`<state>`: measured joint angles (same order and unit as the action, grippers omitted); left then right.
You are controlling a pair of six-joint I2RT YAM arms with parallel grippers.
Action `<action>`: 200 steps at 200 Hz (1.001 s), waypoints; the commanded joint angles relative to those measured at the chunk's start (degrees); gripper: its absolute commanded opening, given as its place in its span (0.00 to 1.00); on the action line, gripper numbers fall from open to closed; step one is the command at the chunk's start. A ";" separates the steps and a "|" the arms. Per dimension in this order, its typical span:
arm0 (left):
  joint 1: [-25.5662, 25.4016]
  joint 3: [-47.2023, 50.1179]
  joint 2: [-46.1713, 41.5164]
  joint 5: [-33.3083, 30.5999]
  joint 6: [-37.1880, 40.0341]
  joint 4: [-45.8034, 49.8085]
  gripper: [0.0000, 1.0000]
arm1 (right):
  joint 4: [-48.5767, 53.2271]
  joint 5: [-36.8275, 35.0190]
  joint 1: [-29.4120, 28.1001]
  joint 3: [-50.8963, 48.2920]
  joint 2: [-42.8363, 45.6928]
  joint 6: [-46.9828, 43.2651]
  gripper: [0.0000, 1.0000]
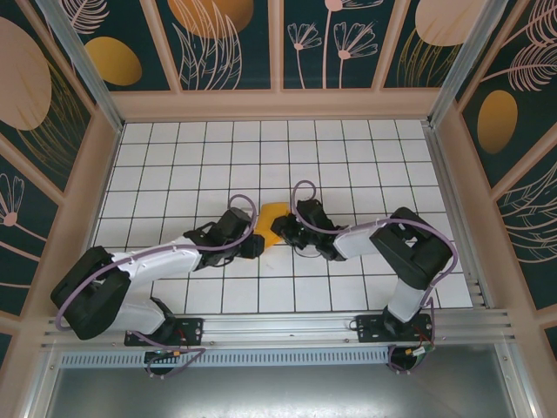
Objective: Fold a paper plane with a square sheet of paper (pick it up from the middle)
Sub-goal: Fourth fold the wing at the center of the table.
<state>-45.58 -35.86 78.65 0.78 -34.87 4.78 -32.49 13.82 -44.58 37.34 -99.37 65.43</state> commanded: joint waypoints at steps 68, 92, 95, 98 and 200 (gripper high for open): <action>-2.20 -4.66 5.26 -6.54 1.03 3.76 0.50 | 0.68 4.98 1.07 3.28 0.58 -3.62 0.25; -2.40 -4.50 5.12 -5.58 1.45 3.26 0.53 | 1.32 5.13 1.33 4.24 0.41 -3.90 0.24; -2.41 -4.49 5.23 -5.44 1.55 3.17 0.53 | 1.58 5.08 1.40 4.36 0.41 -3.90 0.24; -2.42 -4.53 5.32 -5.37 1.56 3.14 0.53 | 1.70 4.95 1.42 4.52 0.41 -3.91 0.24; -3.11 -5.55 8.74 -6.36 2.53 3.02 0.43 | 3.22 4.90 1.60 5.81 -0.09 -3.99 0.24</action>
<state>-48.34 -40.18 86.87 -4.16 -33.28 6.90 -29.65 18.11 -43.20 41.28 -99.37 62.85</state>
